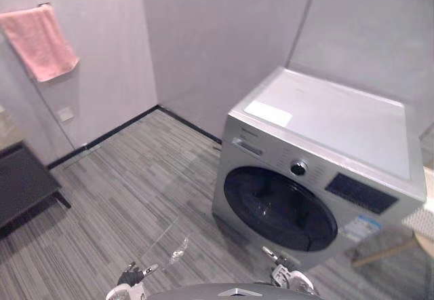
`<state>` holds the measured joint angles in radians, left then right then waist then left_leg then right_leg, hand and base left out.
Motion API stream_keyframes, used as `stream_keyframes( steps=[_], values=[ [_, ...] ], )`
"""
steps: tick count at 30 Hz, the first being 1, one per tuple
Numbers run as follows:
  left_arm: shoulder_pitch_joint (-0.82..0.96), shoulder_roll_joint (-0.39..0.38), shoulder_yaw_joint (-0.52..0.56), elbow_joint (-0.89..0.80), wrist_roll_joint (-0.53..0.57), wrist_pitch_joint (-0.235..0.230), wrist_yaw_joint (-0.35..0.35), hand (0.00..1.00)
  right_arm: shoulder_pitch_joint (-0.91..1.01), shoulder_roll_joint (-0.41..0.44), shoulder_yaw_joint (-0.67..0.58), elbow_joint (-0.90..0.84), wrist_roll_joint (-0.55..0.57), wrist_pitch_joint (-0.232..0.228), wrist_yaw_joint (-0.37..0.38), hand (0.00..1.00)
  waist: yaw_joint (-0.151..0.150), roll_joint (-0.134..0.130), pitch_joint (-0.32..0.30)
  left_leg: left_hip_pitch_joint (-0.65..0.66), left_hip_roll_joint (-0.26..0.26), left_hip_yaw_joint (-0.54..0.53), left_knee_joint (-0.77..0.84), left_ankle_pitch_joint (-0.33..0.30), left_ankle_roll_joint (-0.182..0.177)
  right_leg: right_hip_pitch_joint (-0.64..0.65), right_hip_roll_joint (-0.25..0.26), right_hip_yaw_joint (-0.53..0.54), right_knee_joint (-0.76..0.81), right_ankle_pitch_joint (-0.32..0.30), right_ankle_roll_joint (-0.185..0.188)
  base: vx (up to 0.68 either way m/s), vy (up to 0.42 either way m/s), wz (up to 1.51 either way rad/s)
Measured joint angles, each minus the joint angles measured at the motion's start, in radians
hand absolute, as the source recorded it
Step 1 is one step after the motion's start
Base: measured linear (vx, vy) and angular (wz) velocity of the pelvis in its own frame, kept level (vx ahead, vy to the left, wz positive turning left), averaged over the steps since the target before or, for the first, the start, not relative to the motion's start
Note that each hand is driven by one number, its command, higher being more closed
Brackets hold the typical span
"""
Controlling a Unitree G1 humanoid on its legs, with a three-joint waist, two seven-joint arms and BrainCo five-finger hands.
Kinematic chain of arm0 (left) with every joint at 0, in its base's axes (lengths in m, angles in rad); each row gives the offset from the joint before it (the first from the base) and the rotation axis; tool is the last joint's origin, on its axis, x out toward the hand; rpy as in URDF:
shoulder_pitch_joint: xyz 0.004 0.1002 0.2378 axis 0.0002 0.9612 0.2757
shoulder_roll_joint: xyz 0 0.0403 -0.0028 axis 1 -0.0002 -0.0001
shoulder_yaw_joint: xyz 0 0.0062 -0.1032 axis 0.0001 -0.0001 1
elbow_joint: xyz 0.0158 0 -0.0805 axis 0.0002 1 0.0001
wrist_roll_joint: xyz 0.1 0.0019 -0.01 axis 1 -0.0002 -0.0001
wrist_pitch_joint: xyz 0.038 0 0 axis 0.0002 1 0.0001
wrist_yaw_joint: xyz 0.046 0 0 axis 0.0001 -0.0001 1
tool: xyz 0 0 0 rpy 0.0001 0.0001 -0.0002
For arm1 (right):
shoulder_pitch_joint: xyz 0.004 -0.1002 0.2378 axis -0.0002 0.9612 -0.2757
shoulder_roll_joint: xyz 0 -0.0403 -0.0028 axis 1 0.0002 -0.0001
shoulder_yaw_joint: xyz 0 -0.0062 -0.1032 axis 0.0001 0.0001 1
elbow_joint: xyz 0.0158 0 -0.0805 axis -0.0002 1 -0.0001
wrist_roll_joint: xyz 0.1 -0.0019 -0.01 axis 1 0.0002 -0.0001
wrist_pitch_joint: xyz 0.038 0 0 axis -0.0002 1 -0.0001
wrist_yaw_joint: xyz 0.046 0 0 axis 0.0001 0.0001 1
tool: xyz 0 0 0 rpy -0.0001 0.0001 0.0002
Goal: Pick up the laundry basket with both hands and put the clothes into the washing machine.
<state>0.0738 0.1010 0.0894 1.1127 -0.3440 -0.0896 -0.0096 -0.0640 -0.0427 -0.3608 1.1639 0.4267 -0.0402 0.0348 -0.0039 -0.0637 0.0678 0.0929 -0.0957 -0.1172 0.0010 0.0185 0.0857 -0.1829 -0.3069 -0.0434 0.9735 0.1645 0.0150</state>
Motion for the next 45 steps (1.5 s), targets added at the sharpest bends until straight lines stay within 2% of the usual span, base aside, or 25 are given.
stream_keyframes(
  steps=[1, 2, 3, 5, 7, 8, 11, 13, 14, 15, 16, 17, 19, 21, 24, 27, 29, 30, 31, 32, 35, 37, 39, 42, 45],
  values=[
    [-0.005, 0.000, 0.014, -0.003, 0.002, 0.000, 0.001, 0.00, -0.002, 0.010, 0.008, -0.007, 0.001, 0.001, 0.000, 0.00, 0.005, -0.006, 0.010, -0.018, 0.001, -0.014, 0.033, -0.014, 0.002, -0.036, 0.035, 0.038, 0.036, -0.055, 0.020, 0.10, 0.046, 0.91],
    [-0.009, -0.006, 0.040, -0.004, 0.003, 0.002, 0.001, 0.00, -0.008, 0.023, 0.043, -0.017, 0.002, -0.003, -0.002, 0.00, 0.010, 0.001, 0.028, -0.038, 0.009, -0.037, 0.082, -0.038, 0.001, -0.094, 0.101, 0.079, 0.068, -0.145, 0.039, 0.07, 0.020, 0.52],
    [-0.009, -0.010, 0.050, -0.004, 0.003, 0.003, 0.001, 0.00, -0.008, 0.022, 0.062, -0.033, 0.006, -0.005, -0.001, 0.00, 0.007, 0.008, 0.033, -0.047, 0.010, -0.050, 0.104, -0.050, 0.000, -0.118, 0.127, 0.093, 0.063, -0.171, 0.048, 0.06, -0.005, 0.62],
    [-0.011, -0.026, 0.066, -0.003, 0.020, 0.004, 0.001, 0.00, -0.008, 0.012, 0.153, -0.070, 0.022, -0.004, -0.001, 0.00, 0.005, 0.028, 0.043, -0.057, -0.001, -0.095, 0.157, -0.096, -0.006, -0.143, 0.190, 0.164, -0.101, -0.228, 0.114, 0.04, -0.045, 0.65],
    [-0.012, -0.031, 0.081, -0.002, 0.044, 0.004, 0.001, 0.00, -0.008, 0.026, 0.200, -0.091, 0.052, -0.009, -0.001, 0.00, -0.002, 0.029, 0.043, -0.050, -0.005, -0.140, 0.163, -0.113, -0.011, -0.108, 0.227, 0.246, -0.315, -0.243, 0.130, 0.11, -0.122, 0.92],
    [-0.010, -0.038, 0.107, -0.002, 0.058, 0.004, 0.001, 0.00, -0.009, 0.035, 0.225, -0.096, 0.069, -0.014, 0.000, 0.00, -0.006, 0.030, 0.042, -0.050, -0.005, -0.167, 0.175, -0.130, -0.013, -0.073, 0.228, 0.274, -0.441, -0.244, 0.127, 0.16, -0.173, 1.06],
    [-0.008, -0.056, 0.174, -0.006, 0.090, 0.003, 0.002, 0.00, -0.022, 0.063, 0.287, -0.096, 0.097, -0.015, 0.006, 0.00, -0.003, 0.027, 0.036, -0.058, -0.005, -0.238, 0.248, -0.208, -0.045, -0.007, 0.213, 0.274, -0.627, -0.228, 0.101, 0.26, -0.322, 0.85],
    [0.009, -0.057, 0.211, -0.022, 0.104, 0.004, 0.003, 0.00, -0.024, 0.093, 0.311, -0.094, 0.097, -0.011, 0.010, 0.00, -0.001, 0.002, 0.008, -0.064, -0.006, -0.265, 0.278, -0.257, -0.067, 0.022, 0.187, 0.247, -0.698, -0.214, 0.099, 0.31, -0.394, 0.45],
    [0.016, -0.061, 0.229, -0.028, 0.112, 0.004, 0.005, 0.00, -0.032, 0.098, 0.315, -0.089, 0.096, -0.004, 0.012, 0.00, 0.005, -0.007, -0.010, -0.068, 0.004, -0.270, 0.296, -0.284, -0.084, 0.029, 0.190, 0.238, -0.712, -0.214, 0.151, 0.41, -0.515, 0.29],
    [0.030, -0.085, 0.233, -0.021, 0.113, 0.008, 0.006, 0.00, -0.043, 0.080, 0.317, -0.085, 0.096, 0.001, 0.011, 0.00, 0.004, 0.041, -0.035, -0.075, 0.060, -0.282, 0.308, -0.304, -0.111, 0.022, 0.239, 0.198, -0.694, -0.225, 0.117, 0.35, -0.418, 0.17],
    [0.035, -0.094, 0.236, -0.016, 0.113, 0.008, 0.008, 0.00, -0.049, 0.075, 0.318, -0.085, 0.095, 0.001, 0.011, 0.00, 0.002, 0.053, -0.043, -0.070, 0.083, -0.287, 0.306, -0.308, -0.121, 0.016, 0.257, 0.186, -0.687, -0.231, 0.107, 0.33, -0.371, 0.24],
    [0.030, -0.107, 0.235, -0.007, 0.111, 0.009, 0.012, 0.00, -0.067, 0.048, 0.317, -0.085, 0.095, 0.000, 0.009, 0.00, -0.001, 0.087, -0.048, -0.072, 0.110, -0.291, 0.307, -0.297, -0.135, 0.024, 0.279, 0.161, -0.681, -0.242, 0.088, 0.36, -0.384, 0.54],
    [0.027, -0.113, 0.232, 0.000, 0.109, 0.011, 0.023, 0.00, -0.072, 0.018, 0.314, -0.086, 0.096, -0.005, 0.008, 0.00, -0.020, 0.090, -0.042, -0.083, 0.126, -0.288, 0.358, -0.269, -0.176, 0.079, 0.287, 0.091, -0.696, -0.260, 0.057, 0.28, -0.320, 0.73],
    [0.023, -0.109, 0.215, -0.003, 0.106, 0.010, 0.027, 0.00, -0.055, 0.014, 0.303, -0.085, 0.097, -0.011, 0.007, 0.00, -0.023, 0.083, -0.033, -0.118, 0.137, -0.216, 0.450, -0.245, -0.198, 0.140, 0.287, 0.038, -0.715, -0.272, 0.038, 0.11, -0.182, 0.79],
    [0.003, -0.089, 0.166, -0.001, 0.091, 0.011, 0.030, 0.00, -0.035, 0.015, 0.267, -0.058, 0.097, -0.021, 0.008, 0.00, -0.032, 0.082, 0.010, -0.186, 0.214, 0.072, 0.615, -0.208, -0.190, 0.228, 0.287, -0.032, -0.755, -0.278, 0.023, 0.03, -0.140, 0.73],
    [0.000, -0.084, 0.141, 0.000, 0.093, 0.011, 0.030, 0.00, -0.019, 0.011, 0.216, -0.038, 0.095, -0.023, 0.006, 0.00, -0.038, 0.105, 0.026, -0.191, 0.299, 0.313, 0.636, -0.236, -0.150, 0.270, 0.283, -0.076, -0.780, -0.279, 0.019, -0.06, -0.004, 0.46],
    [-0.001, -0.085, 0.120, 0.012, 0.116, 0.015, 0.031, 0.00, -0.017, -0.011, 0.184, -0.025, 0.095, -0.023, -0.001, 0.00, -0.048, 0.113, 0.030, -0.143, 0.263, 0.348, 0.430, -0.259, -0.155, 0.245, 0.271, -0.084, -0.776, -0.289, 0.040, -0.09, 0.126, 0.47],
    [-0.003, -0.083, 0.113, 0.017, 0.120, 0.015, 0.031, 0.00, -0.018, -0.015, 0.179, -0.013, 0.095, -0.025, -0.002, 0.00, -0.048, 0.114, 0.030, -0.132, 0.243, 0.349, 0.368, -0.253, -0.135, 0.231, 0.264, -0.080, -0.777, -0.289, 0.041, -0.08, 0.143, 0.26],
    [-0.012, -0.063, 0.102, 0.016, 0.136, 0.013, 0.030, 0.00, -0.017, -0.018, 0.173, 0.002, 0.088, -0.022, -0.002, 0.00, -0.042, 0.092, 0.034, -0.125, 0.210, 0.369, 0.288, -0.211, -0.128, 0.214, 0.242, -0.063, -0.794, -0.272, 0.033, -0.06, 0.099, 0.17],
    [-0.020, -0.052, 0.108, 0.016, 0.142, 0.016, 0.030, 0.00, -0.012, -0.014, 0.150, 0.005, 0.078, -0.021, -0.002, 0.00, -0.040, 0.059, 0.038, -0.113, 0.182, 0.373, 0.232, -0.180, -0.120, 0.217, 0.226, -0.058, -0.827, -0.247, 0.045, -0.09, 0.119, 0.09],
    [-0.013, -0.053, 0.160, 0.020, 0.175, 0.024, 0.032, 0.00, 0.004, -0.011, 0.117, 0.032, 0.075, -0.022, -0.003, 0.00, -0.037, 0.052, 0.040, -0.054, 0.137, 0.394, 0.123, -0.125, -0.107, 0.232, 0.205, -0.038, -0.864, -0.216, 0.065, -0.05, 0.110, -0.13],
    [-0.010, -0.053, 0.165, 0.040, 0.209, 0.025, 0.033, 0.00, 0.020, -0.014, 0.109, 0.033, 0.063, -0.021, -0.003, 0.00, -0.044, 0.060, 0.030, -0.007, 0.113, 0.395, 0.045, -0.092, -0.102, 0.243, 0.192, -0.034, -0.869, -0.217, 0.066, 0.02, 0.075, -0.06],
    [-0.012, -0.051, 0.138, 0.046, 0.245, 0.026, 0.032, 0.00, 0.040, -0.018, 0.109, 0.034, 0.039, -0.021, -0.003, 0.00, -0.057, 0.048, 0.011, 0.013, 0.097, 0.390, -0.014, -0.066, -0.095, 0.243, 0.185, -0.045, -0.882, -0.221, 0.072, 0.04, 0.049, 0.06],
    [-0.014, -0.042, 0.091, 0.047, 0.270, 0.026, 0.031, 0.00, 0.062, -0.025, 0.106, 0.036, 0.039, -0.016, -0.003, 0.00, -0.061, 0.051, 0.006, 0.014, 0.083, 0.372, -0.060, -0.042, -0.091, 0.229, 0.177, -0.059, -0.882, -0.228, 0.084, 0.05, 0.025, 0.17],
    [-0.018, -0.028, 0.056, 0.050, 0.270, 0.026, 0.030, 0.00, 0.065, -0.027, 0.100, 0.037, 0.038, -0.004, -0.002, 0.00, -0.064, 0.042, 0.009, 0.024, 0.059, 0.329, -0.076, -0.030, -0.075, 0.224, 0.149, -0.106, -0.815, -0.266, 0.109, 0.12, 0.019, 0.42]
  ],
)
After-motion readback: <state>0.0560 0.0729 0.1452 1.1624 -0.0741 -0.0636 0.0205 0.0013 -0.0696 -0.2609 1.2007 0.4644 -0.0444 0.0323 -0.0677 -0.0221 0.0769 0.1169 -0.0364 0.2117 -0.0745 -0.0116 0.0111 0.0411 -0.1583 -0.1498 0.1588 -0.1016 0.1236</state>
